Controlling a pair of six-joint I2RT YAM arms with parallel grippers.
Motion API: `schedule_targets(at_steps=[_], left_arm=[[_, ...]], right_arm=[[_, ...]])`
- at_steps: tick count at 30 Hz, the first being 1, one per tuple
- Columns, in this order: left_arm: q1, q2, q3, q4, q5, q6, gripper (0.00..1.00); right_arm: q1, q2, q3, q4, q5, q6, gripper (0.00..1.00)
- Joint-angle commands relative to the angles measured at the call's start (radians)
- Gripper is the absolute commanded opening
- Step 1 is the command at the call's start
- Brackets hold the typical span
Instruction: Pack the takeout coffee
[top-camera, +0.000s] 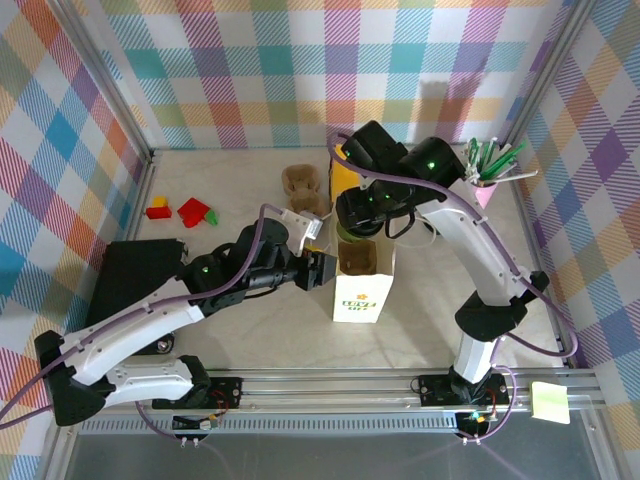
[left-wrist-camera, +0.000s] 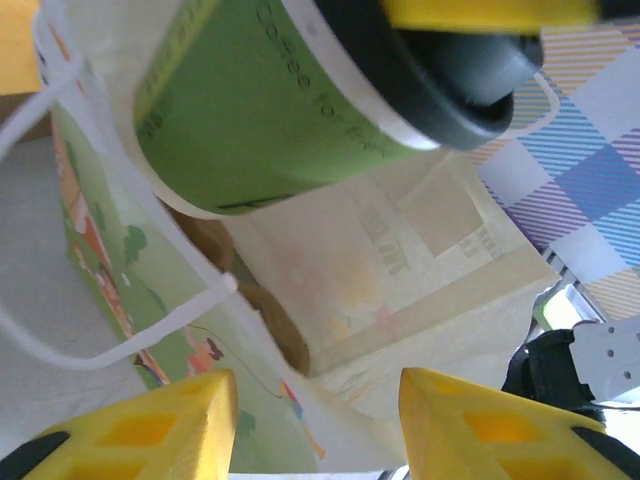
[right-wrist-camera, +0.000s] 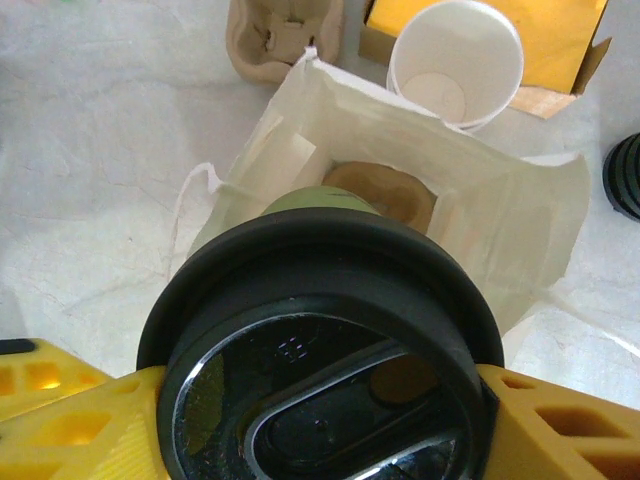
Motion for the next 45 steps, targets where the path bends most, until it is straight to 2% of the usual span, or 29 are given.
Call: schedule_targets(at_steps=[1,6,12,24,31,39,45], left_arm=[[0.004,-0.040,0.035,-0.053,-0.057,0.039,0.48],[0.006,-0.026,0.018,-0.065,0.010,0.058,0.47],[-0.001,0.013,-0.049,0.024,0.131,0.038,0.47],[-0.041,0.094,-0.101,0.231,0.193,-0.023,0.45],[-0.061,0.105,-0.080,0.221,0.168,-0.018,0.44],[-0.058,0.011,-0.037,0.051,-0.049,0.096,0.46],[-0.050,-0.030,0.024,-0.029,-0.098,0.140,0.47]], right_arm=[[0.007,-0.047,-0.028,-0.174,0.013,0.046,0.64],[0.011,-0.052,-0.068,-0.173,0.010,0.064,0.64],[0.011,-0.066,-0.101,-0.170,0.013,0.069,0.64],[0.010,-0.092,-0.164,-0.172,0.011,0.070,0.64],[0.009,-0.120,-0.204,-0.174,0.012,0.073,0.64],[0.008,-0.141,-0.251,-0.174,-0.009,0.098,0.63],[0.008,-0.152,-0.302,-0.159,-0.034,0.126,0.63]])
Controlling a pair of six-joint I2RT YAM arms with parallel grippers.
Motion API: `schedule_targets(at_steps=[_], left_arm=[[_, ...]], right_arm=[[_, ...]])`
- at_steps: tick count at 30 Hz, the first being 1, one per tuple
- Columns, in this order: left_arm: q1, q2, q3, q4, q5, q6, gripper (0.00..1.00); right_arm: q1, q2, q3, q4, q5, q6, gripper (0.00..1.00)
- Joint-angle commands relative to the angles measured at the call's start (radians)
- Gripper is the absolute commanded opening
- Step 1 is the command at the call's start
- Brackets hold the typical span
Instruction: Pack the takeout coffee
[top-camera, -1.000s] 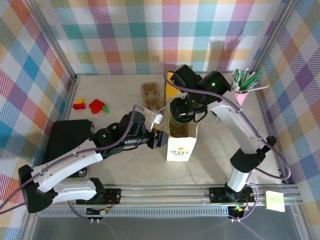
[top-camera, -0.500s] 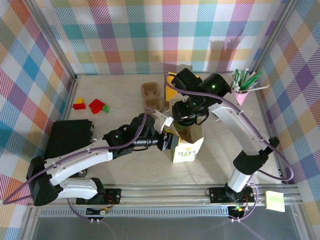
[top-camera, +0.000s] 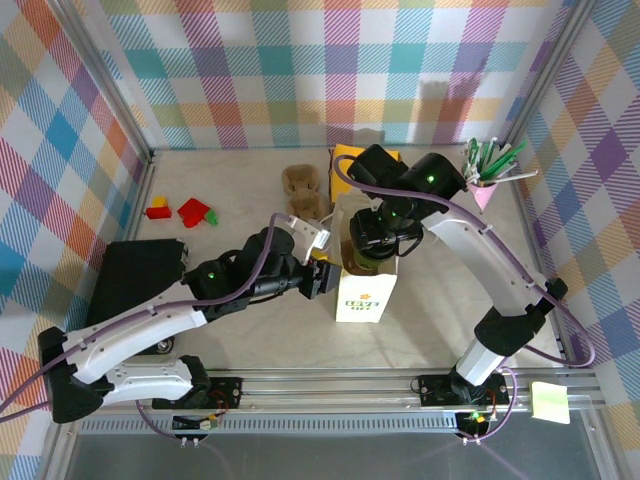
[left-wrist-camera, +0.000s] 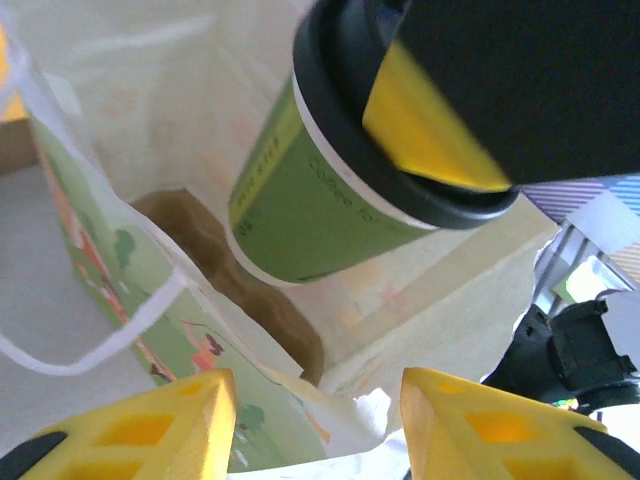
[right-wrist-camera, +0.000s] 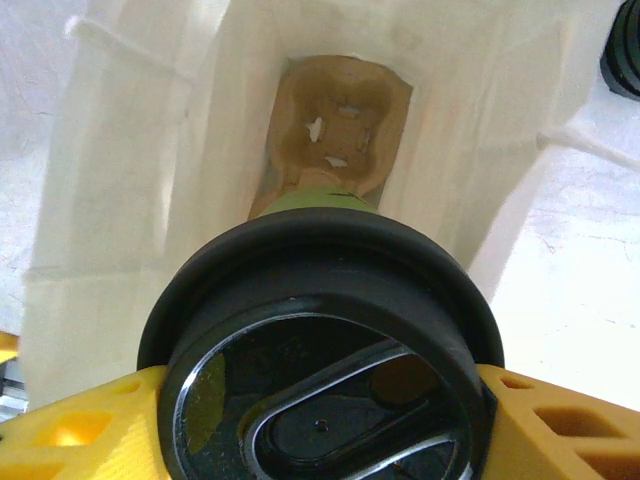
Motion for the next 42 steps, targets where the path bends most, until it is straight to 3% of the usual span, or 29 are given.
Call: schedule_targets(at_steps=[1,10,16,29,36,42], left_arm=[[0.003,-0.032,0.058,-0.075,-0.049,0.052,0.47],[0.003,-0.036,-0.020,-0.046,0.028,0.042,0.47],[0.003,0.019,-0.105,0.063,0.100,0.041,0.39],[-0.035,0.104,-0.166,0.274,0.195,-0.008,0.37],[-0.060,0.123,-0.140,0.281,0.190,-0.004,0.37],[-0.058,0.048,-0.113,0.183,0.103,0.033,0.38]], right_arm=[[0.003,-0.025,-0.029,-0.153,-0.027,0.036,0.63],[0.004,-0.024,-0.081,-0.115,-0.056,0.064,0.63],[0.007,-0.022,-0.103,-0.092,-0.073,0.080,0.63],[0.013,-0.030,-0.115,-0.093,-0.073,0.095,0.63],[0.014,-0.053,-0.150,-0.095,-0.063,0.103,0.63],[0.013,-0.061,-0.171,-0.084,-0.063,0.100,0.63]])
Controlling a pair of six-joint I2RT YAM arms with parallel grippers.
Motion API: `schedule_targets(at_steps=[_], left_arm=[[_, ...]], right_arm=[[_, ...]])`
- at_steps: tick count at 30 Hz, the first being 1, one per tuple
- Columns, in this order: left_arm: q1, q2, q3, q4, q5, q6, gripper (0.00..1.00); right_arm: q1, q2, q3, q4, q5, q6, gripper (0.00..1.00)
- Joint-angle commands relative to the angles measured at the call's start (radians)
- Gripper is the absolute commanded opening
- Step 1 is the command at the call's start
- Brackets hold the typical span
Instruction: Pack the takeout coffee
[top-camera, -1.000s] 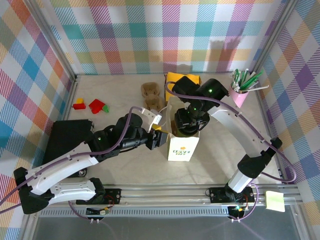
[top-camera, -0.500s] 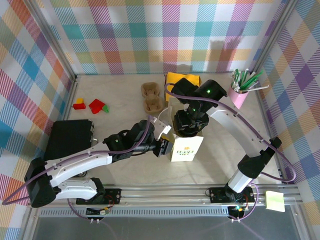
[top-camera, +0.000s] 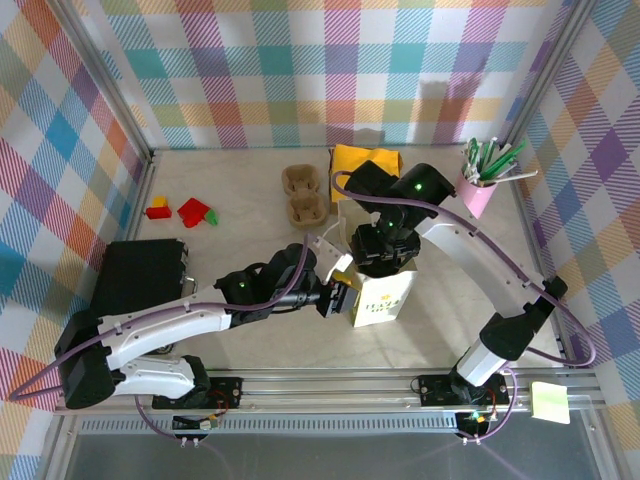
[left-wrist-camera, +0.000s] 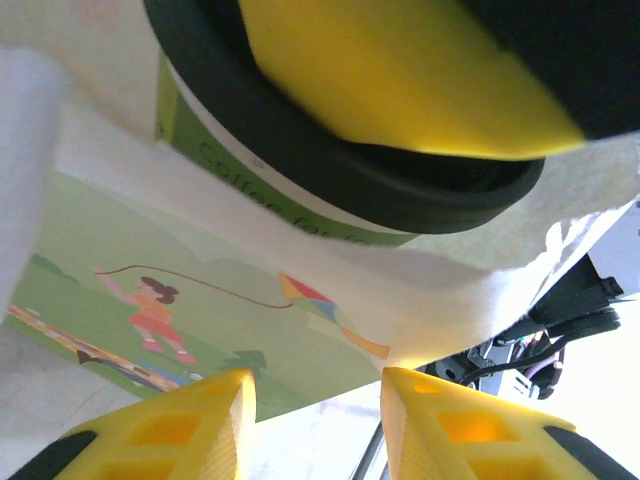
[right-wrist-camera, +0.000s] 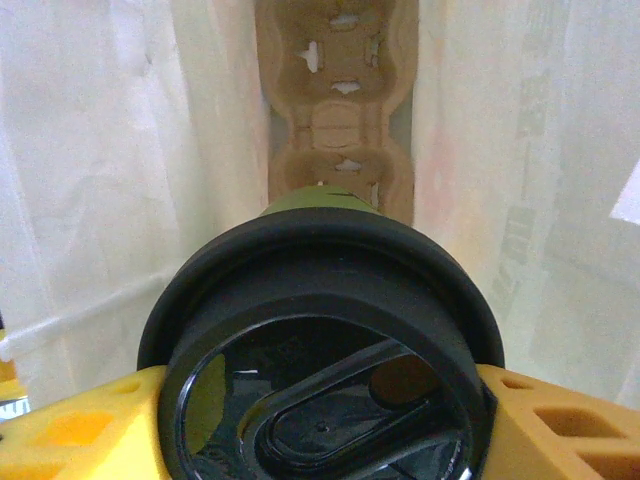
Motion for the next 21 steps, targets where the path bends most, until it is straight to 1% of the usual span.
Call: schedule_targets(at_steps=[1,3,5,7,8,12,14,21], left_arm=[[-0.006,-0.072,0.049,-0.061,-0.061,0.039,0.38],[-0.003,-0.098,0.063,-0.101,-0.093,0.052,0.38],[0.005,-0.125,0.078,-0.162,-0.150,0.058,0.38],[0.025,-0.145,0.095,-0.206,-0.217,0.053,0.38],[0.042,-0.154,0.105,-0.228,-0.227,0.058,0.38],[0.104,-0.202,0.108,-0.251,-0.254,0.086,0.40],[0.121,-0.219,0.106,-0.256,-0.257,0.101,0.40],[0.130,-0.226,0.100,-0.252,-0.234,0.117,0.41]], right_arm=[[0.007,-0.024,-0.014,-0.083,0.000,0.017,0.63],[0.007,-0.022,-0.017,-0.081,0.000,0.014,0.63],[0.006,-0.020,-0.021,-0.079,0.001,0.013,0.63],[0.005,-0.019,-0.029,-0.072,0.001,0.014,0.63],[0.004,-0.018,-0.032,-0.070,0.001,0.014,0.63],[0.001,-0.008,-0.034,-0.064,-0.009,0.013,0.63],[-0.004,-0.003,-0.037,-0.063,-0.013,0.012,0.63],[-0.040,0.009,-0.052,-0.032,-0.031,-0.012,0.63]])
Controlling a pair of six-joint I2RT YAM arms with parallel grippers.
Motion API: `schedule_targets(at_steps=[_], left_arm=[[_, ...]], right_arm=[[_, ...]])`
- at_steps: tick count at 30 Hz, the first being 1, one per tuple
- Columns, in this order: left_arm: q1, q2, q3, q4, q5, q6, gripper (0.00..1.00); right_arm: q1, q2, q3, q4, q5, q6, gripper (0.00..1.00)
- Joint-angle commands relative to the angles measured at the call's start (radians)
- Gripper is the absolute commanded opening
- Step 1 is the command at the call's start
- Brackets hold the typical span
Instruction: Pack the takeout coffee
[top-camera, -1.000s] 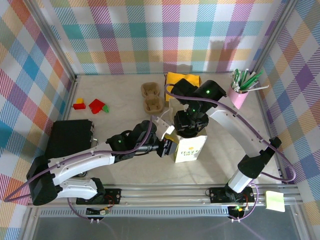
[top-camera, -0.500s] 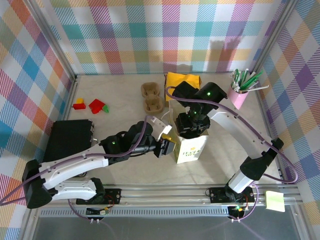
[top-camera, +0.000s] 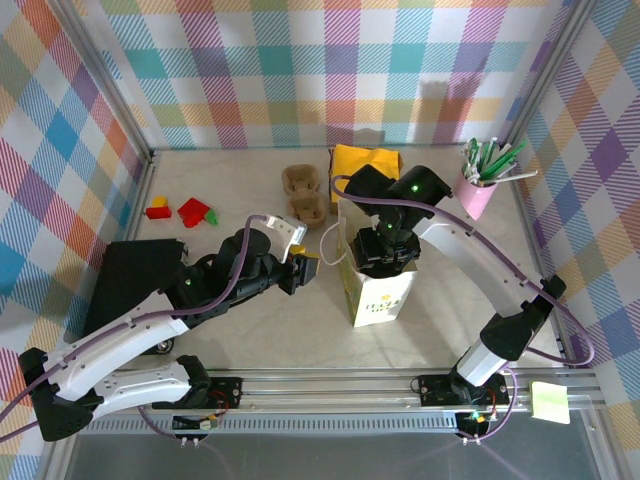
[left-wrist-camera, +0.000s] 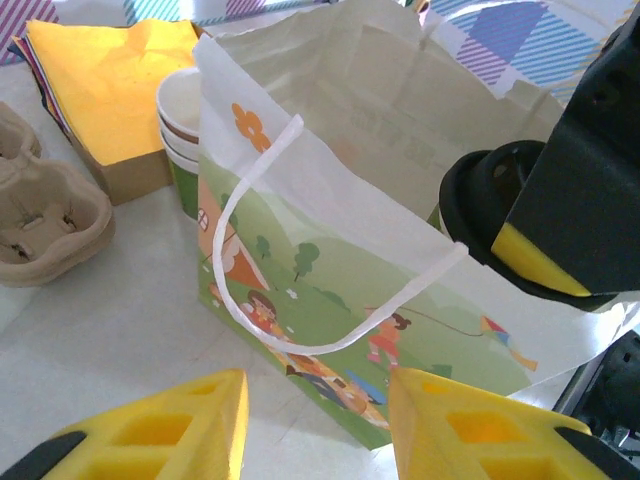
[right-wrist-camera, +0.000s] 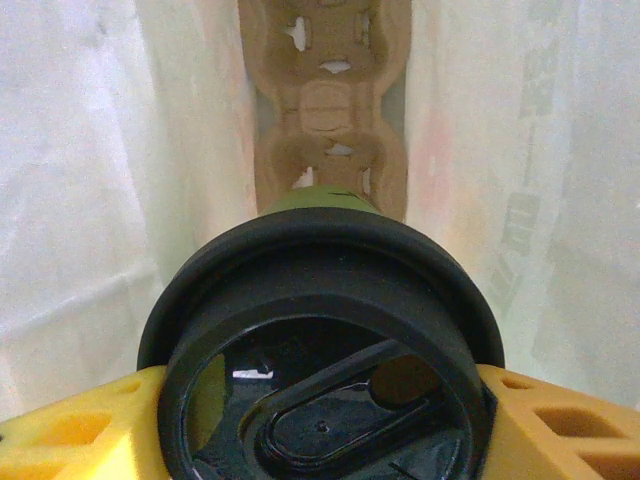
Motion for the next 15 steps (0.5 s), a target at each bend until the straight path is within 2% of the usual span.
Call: schedule_targets(at_steps=[1,15], left_arm=[[0.006,-0.007,0.012,-0.005,0.000,0.023,0.41],[0.008,-0.002,-0.001,0.003,0.007,0.033,0.41]], right_arm=[[-0.024,0.015,-0.009,-0.030,-0.023,-0.015,0.63],[-0.097,0.089,0.038,-0.009,-0.067,-0.136,0.63]])
